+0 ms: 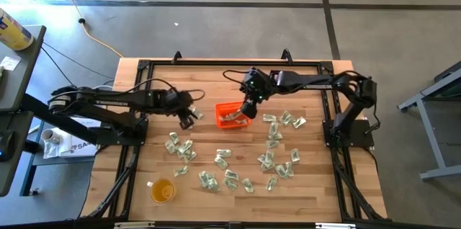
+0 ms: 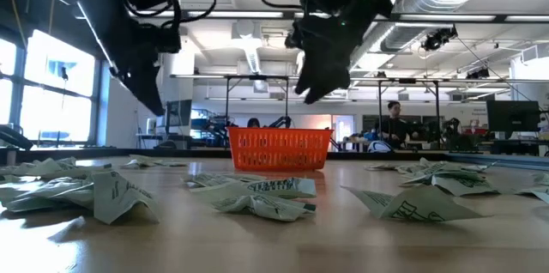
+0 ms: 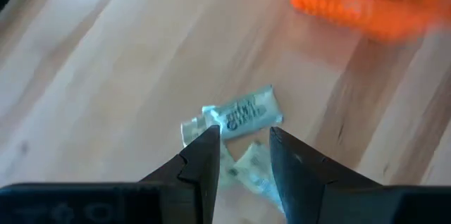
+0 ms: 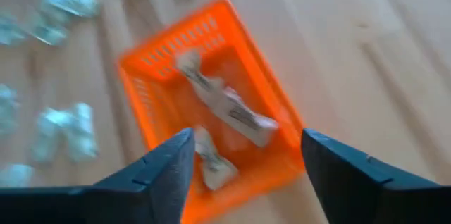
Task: Pick and place Stevia / Truvia into bins
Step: Put the stevia packet into the basket
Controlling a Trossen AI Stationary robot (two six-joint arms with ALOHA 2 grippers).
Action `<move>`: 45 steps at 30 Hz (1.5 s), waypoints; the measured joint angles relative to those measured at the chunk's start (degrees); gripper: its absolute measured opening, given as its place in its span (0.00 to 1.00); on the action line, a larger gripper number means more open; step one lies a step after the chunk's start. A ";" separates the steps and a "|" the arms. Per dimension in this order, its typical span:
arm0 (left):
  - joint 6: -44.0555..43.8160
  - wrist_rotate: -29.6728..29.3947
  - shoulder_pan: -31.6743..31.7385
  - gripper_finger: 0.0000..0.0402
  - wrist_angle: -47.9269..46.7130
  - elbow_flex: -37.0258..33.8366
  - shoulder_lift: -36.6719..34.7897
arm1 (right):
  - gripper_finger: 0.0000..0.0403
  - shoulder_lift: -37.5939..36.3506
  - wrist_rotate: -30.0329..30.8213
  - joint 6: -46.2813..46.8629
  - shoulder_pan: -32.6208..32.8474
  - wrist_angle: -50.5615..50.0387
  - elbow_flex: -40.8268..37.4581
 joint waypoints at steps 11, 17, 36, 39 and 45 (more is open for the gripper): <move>23.81 3.44 5.70 0.40 10.91 0.02 13.24 | 0.70 -10.20 20.31 -1.37 3.70 -16.25 -0.31; 25.28 8.87 10.26 0.40 10.09 0.89 17.99 | 0.70 -11.93 20.42 2.36 3.69 -17.15 -0.28; 14.66 7.22 7.40 0.53 -1.74 11.65 17.78 | 0.70 -11.79 22.49 -1.56 0.83 -17.65 -0.28; 18.17 6.98 6.27 0.65 -1.24 10.99 17.78 | 0.70 -11.79 21.63 -2.20 0.32 -17.46 -0.28; 29.32 7.32 6.57 0.80 3.87 8.03 17.78 | 0.70 -11.79 19.63 -4.77 -0.57 -17.43 -0.28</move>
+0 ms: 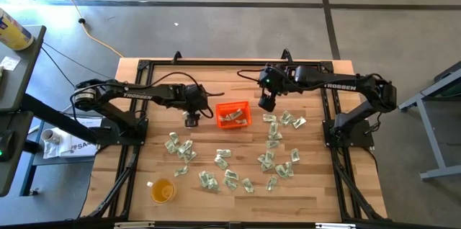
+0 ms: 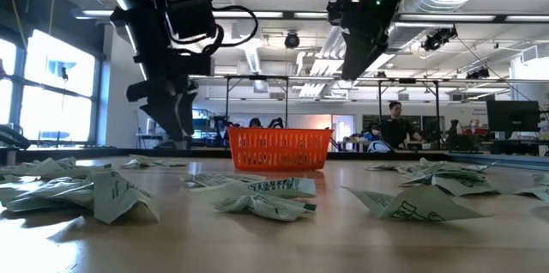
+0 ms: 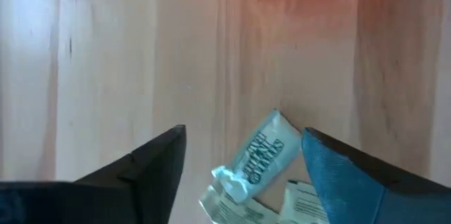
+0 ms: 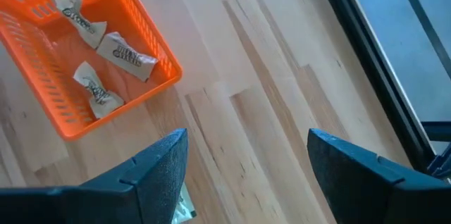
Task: Pick and place Stevia / Truvia into bins
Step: Put the stevia packet into the basket
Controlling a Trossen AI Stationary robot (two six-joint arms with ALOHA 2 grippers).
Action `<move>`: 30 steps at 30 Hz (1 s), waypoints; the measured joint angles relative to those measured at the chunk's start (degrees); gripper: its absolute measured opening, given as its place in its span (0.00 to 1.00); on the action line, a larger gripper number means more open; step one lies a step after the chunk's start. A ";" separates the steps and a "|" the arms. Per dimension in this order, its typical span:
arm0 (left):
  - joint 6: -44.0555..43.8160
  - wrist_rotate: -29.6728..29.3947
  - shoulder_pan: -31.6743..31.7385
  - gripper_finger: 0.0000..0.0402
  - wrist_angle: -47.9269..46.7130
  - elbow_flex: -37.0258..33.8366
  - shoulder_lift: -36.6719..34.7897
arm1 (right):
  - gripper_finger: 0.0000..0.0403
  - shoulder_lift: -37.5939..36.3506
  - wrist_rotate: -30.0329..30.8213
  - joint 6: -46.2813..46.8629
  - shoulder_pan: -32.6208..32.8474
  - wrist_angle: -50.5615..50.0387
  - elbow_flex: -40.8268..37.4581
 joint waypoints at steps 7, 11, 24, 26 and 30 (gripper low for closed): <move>1.03 8.41 5.07 0.77 0.90 -3.13 0.00 | 0.70 0.02 -1.08 -0.44 -0.45 0.02 0.00; 1.48 12.05 7.16 0.72 3.46 -3.72 0.84 | 0.70 0.02 -1.24 -0.44 -0.45 0.02 0.00; 0.88 14.77 8.07 0.63 4.45 -3.37 8.13 | 0.70 0.02 -1.88 3.03 -0.43 -0.70 0.02; 0.13 14.26 8.07 0.59 3.58 -3.37 7.87 | 0.70 0.02 -1.88 3.16 -0.43 -1.05 0.02; -0.02 12.91 8.05 0.48 1.56 -3.39 7.74 | 0.70 0.02 -1.79 3.19 -0.43 -1.45 0.02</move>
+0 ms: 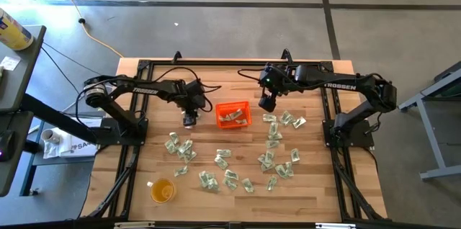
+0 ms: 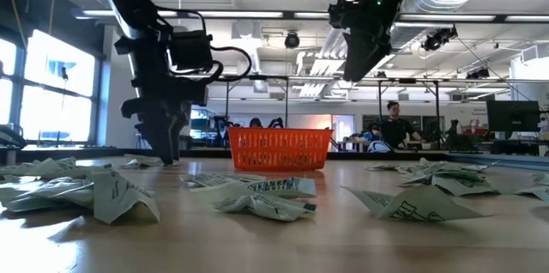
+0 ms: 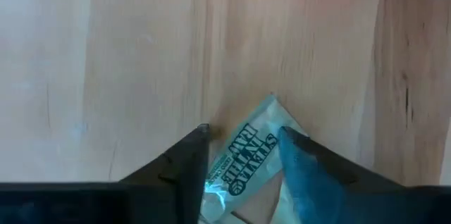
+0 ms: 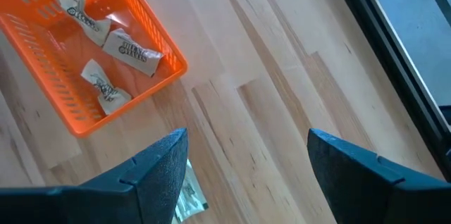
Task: Pick and place Stevia / Truvia into bins
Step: Put the stevia packet into the basket
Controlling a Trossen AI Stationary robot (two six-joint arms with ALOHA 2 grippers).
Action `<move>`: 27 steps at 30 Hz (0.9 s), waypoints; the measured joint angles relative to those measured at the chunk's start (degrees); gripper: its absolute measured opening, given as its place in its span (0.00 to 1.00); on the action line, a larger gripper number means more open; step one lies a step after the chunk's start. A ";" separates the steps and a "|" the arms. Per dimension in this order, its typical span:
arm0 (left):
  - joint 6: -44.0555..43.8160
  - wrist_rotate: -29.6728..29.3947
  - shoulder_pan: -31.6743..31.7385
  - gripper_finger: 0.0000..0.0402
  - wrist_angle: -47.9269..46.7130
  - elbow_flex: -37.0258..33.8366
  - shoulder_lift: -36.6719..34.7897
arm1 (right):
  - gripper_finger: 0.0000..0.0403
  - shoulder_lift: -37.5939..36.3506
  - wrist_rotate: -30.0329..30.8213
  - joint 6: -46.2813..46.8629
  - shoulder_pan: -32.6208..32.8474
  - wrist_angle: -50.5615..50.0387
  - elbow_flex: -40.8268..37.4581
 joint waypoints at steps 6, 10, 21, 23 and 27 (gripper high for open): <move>-4.26 -1.64 -0.03 0.25 -2.53 2.30 0.19 | 0.70 0.00 0.65 -0.05 0.00 -0.04 0.00; -7.54 -2.35 -0.02 0.10 -5.38 7.98 0.65 | 0.70 0.00 2.11 -0.14 0.01 -0.50 0.00; -7.72 5.73 0.02 0.12 -11.51 28.00 0.35 | 0.70 -4.37 5.90 0.37 0.13 -4.65 0.02; -7.71 11.69 -0.04 0.14 -7.46 29.35 0.26 | 0.70 -5.21 6.81 0.43 0.13 -6.44 0.02; -8.14 18.27 -1.48 0.10 -1.71 29.44 1.50 | 0.70 -5.53 6.66 -0.17 -0.04 -11.89 0.02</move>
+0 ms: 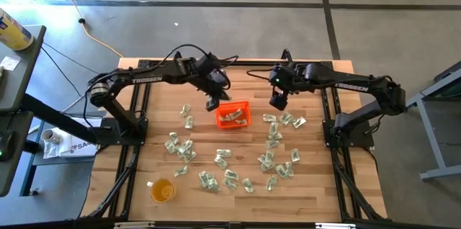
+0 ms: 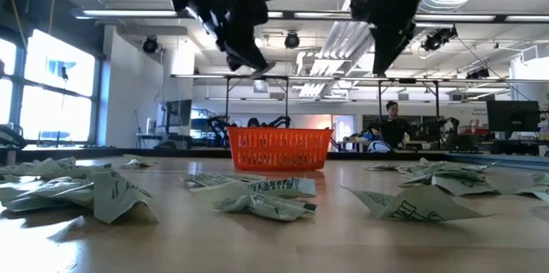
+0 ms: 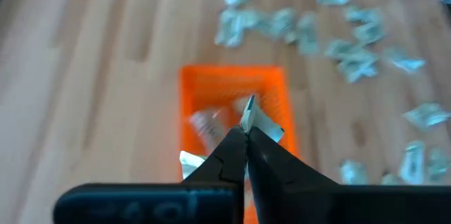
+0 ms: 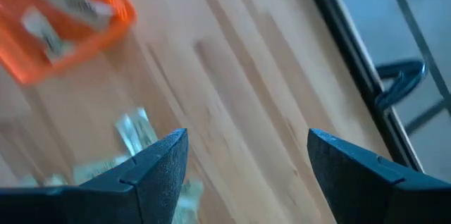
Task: Pick and place Stevia / Truvia into bins
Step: Put the stevia packet into the basket
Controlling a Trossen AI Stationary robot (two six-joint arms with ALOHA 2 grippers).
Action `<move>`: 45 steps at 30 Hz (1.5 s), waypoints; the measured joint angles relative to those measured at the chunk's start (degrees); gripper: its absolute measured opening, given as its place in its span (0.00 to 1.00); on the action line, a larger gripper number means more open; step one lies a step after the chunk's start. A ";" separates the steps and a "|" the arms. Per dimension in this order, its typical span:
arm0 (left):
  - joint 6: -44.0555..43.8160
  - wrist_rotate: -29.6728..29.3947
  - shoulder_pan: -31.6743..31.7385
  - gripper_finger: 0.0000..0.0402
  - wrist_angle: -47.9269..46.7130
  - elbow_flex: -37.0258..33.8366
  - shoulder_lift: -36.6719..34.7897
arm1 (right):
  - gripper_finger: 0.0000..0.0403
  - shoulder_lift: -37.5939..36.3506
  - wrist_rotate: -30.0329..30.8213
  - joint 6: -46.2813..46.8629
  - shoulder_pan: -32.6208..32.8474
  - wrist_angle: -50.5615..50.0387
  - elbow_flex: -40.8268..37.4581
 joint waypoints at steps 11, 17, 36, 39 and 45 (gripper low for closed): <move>-5.02 -5.71 -6.84 0.31 0.87 -0.11 9.94 | 0.70 -1.00 -10.74 -0.01 2.19 10.67 -17.43; -8.20 -10.59 -8.85 0.55 -3.21 -0.07 7.54 | 0.70 -1.00 -10.54 -0.84 6.68 25.43 -23.35; -20.16 -25.88 -8.68 0.58 -19.05 0.00 -7.82 | 0.70 6.95 -10.77 -4.97 6.39 47.04 -33.81; -21.36 -25.88 -8.68 0.56 -19.17 0.02 -9.02 | 0.70 9.53 -11.06 -4.00 6.36 48.60 -33.71; -21.92 -25.86 -8.68 0.53 -20.34 0.02 -10.11 | 0.70 11.44 -10.76 0.82 6.38 49.79 -33.55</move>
